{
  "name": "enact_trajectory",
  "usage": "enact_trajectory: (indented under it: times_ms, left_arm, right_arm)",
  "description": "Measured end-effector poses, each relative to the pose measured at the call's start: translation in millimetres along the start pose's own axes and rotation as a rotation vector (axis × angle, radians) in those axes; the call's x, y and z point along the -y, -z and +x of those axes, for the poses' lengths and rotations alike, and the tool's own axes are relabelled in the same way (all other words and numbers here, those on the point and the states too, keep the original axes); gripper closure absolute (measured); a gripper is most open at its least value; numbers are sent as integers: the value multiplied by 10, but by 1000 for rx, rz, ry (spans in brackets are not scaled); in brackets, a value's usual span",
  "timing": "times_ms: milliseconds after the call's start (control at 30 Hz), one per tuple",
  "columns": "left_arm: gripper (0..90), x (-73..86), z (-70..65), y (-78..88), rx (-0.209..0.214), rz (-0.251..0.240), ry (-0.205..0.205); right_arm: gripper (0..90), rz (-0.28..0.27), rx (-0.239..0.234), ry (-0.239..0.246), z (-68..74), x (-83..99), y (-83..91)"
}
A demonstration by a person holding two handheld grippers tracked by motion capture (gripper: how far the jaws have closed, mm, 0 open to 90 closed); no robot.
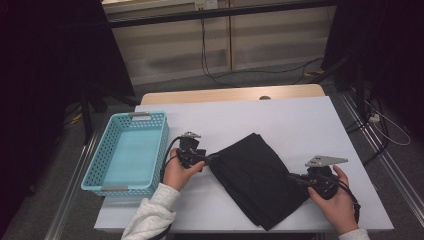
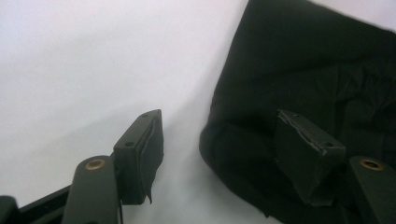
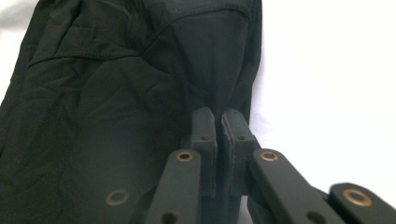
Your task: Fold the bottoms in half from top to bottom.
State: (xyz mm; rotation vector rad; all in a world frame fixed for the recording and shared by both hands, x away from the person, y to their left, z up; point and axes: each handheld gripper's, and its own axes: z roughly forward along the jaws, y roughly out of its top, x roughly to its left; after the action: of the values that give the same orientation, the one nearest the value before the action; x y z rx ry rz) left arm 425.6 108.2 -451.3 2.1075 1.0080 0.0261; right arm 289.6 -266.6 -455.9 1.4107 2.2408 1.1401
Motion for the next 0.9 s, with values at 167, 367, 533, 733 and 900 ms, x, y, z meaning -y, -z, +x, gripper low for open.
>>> enact_trajectory:
  times_ms: [167,367,533,733,900]
  left_arm:
    - [354,83,-64,-18,7,-1,6]
    - [618,74,-147,-47,34,34,30]
    - [753,60,-153,-57,66,58,54]
    - [853,-74,-53,51,62,61,64]
    - [854,-174,74,92,38,47,88]
  right_arm:
    - [854,3,1,0,2,6,-5]
    - [853,5,3,3,10,6,-14]
    - [853,4,4,4,10,8,-15]
    - [854,-2,-5,4,22,4,-28]
    - [857,-9,-3,26,90,-38,-88]
